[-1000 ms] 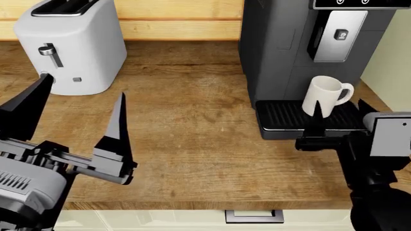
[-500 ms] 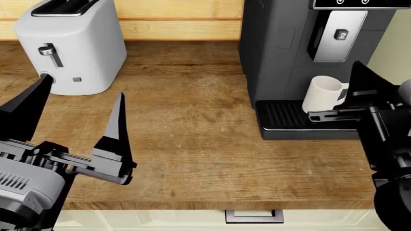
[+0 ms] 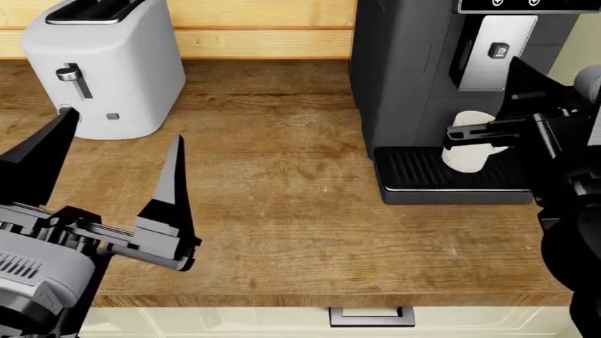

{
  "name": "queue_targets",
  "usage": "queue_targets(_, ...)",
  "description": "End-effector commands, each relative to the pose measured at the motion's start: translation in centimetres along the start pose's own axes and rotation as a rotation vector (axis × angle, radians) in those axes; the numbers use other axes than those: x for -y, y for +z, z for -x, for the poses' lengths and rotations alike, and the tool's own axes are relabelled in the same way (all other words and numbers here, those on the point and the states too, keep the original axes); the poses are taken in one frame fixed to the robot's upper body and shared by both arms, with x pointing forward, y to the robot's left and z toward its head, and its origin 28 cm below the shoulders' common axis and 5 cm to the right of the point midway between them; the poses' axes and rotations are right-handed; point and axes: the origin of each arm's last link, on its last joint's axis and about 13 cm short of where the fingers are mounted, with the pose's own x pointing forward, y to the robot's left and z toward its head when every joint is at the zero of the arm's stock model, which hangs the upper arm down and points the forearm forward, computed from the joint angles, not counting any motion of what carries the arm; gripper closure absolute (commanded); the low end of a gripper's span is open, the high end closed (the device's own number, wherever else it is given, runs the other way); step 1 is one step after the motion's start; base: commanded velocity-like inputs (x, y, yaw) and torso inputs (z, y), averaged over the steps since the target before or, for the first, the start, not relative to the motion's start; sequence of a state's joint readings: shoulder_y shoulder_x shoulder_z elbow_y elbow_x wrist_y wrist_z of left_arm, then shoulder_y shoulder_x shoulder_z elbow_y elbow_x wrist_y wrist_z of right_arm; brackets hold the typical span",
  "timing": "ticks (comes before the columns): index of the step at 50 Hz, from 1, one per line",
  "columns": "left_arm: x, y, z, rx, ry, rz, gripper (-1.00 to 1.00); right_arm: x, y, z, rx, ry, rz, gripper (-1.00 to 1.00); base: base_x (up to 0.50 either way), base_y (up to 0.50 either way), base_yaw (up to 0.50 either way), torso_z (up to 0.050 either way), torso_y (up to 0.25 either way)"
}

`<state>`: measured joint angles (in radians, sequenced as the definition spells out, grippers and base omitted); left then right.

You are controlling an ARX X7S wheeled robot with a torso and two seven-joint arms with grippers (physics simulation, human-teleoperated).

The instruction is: Pick the mug from the cabinet, place it under the coffee machine dispenser, and press the start button.

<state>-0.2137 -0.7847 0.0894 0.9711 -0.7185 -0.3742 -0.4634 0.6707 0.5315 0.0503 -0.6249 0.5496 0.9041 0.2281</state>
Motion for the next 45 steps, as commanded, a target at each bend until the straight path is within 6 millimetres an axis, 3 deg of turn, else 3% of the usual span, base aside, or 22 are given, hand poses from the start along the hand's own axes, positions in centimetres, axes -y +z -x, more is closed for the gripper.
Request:
queue_targets(1, 0.0, -0.1, 0.0, -0.002, -0.001, 0.001, -1.0, -0.3, 0.3, -0.8, 0.002, 0.014, 0.003, 1.0, 0.0, 0.0, 0.0, 0.0, 0.0)
queue_targets(28, 0.0, 0.0, 0.0, -0.001, -0.003, -0.002, -1.0, 0.4, -0.9, -2.1, -0.051, -0.034, 0.005, 1.0, 0.0, 0.0, 0.0, 0.0, 0.0)
queue_targets(45, 0.0, -0.1, 0.1, -0.003, -0.004, -0.001, -1.0, 0.2, -0.5, -2.4, -0.04, -0.026, 0.007, 1.0, 0.0, 0.0, 0.0, 0.0, 0.0)
